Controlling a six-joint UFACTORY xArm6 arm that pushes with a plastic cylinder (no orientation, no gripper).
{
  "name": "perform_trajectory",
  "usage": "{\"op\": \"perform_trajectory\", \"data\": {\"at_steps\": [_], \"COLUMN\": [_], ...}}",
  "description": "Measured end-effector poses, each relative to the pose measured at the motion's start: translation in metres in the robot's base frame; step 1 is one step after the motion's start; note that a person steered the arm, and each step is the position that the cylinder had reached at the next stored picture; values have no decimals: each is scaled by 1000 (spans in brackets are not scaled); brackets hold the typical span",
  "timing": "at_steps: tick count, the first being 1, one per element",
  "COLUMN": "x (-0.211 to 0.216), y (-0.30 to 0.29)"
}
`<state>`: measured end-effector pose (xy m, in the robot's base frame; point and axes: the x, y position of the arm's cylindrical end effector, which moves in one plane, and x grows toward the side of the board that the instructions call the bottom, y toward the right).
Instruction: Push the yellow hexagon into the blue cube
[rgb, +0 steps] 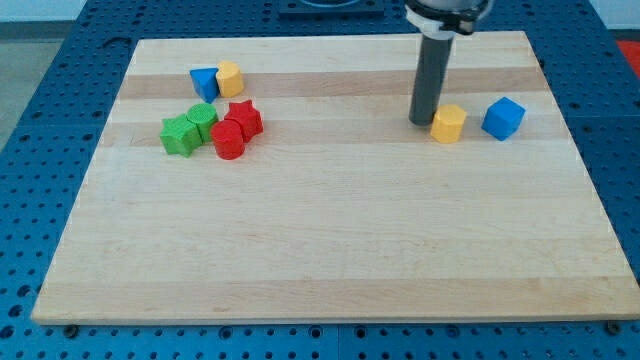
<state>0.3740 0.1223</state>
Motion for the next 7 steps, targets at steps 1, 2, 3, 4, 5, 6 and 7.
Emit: {"op": "perform_trajectory", "data": {"at_steps": [1, 2, 3, 4, 5, 6, 7], "x": [13, 17, 19, 25, 40, 46, 48], "y": [16, -7, -16, 1, 30, 47, 48]}}
